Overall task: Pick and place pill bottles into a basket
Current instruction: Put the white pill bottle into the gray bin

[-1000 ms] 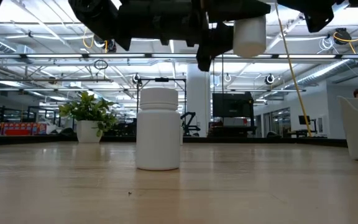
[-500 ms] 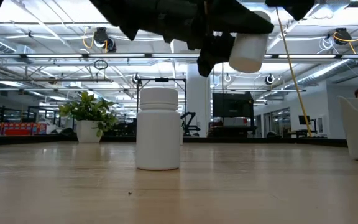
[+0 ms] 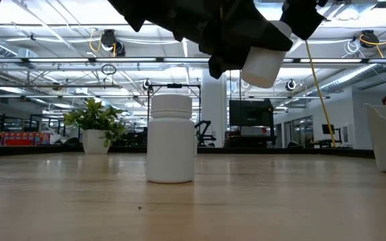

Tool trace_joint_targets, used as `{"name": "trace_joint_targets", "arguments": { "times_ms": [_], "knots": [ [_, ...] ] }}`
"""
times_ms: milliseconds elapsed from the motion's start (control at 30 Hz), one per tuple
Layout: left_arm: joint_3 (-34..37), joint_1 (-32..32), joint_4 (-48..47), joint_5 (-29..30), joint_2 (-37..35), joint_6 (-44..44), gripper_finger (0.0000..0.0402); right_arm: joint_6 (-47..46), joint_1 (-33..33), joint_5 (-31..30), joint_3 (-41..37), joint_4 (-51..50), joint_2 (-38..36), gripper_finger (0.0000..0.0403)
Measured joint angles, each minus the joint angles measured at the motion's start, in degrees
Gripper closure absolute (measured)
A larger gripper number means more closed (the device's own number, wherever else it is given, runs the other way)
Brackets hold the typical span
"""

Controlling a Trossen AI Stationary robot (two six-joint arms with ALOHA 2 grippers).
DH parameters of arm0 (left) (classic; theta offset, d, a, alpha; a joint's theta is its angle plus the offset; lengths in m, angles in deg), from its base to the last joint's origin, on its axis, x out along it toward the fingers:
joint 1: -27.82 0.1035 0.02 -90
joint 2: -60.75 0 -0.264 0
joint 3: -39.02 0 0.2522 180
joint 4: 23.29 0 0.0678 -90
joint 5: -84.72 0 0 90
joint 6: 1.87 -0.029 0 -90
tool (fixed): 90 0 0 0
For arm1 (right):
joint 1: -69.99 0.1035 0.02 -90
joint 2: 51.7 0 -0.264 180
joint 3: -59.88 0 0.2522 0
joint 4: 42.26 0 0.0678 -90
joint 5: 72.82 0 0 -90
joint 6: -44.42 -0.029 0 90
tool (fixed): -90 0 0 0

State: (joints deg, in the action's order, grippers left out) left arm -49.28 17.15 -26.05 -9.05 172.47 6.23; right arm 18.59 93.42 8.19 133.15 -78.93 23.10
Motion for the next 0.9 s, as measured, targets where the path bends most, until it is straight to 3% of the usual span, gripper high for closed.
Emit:
{"name": "trace_joint_targets", "arguments": {
  "times_ms": [400, 900],
  "knots": [
    [0.0, -0.1, -0.4, -0.3, 0.0, -0.2, 0.0225, 2.7, -0.5, -4.4, 0.0, -0.2, 0.3, 0.0190],
    [-0.1, 0.0, -1.0, 0.7, -0.1, -0.4, 0.0225, 3.1, -0.5, -2.1, -0.1, 1.9, 4.1, 0.0190]
  ]
}}
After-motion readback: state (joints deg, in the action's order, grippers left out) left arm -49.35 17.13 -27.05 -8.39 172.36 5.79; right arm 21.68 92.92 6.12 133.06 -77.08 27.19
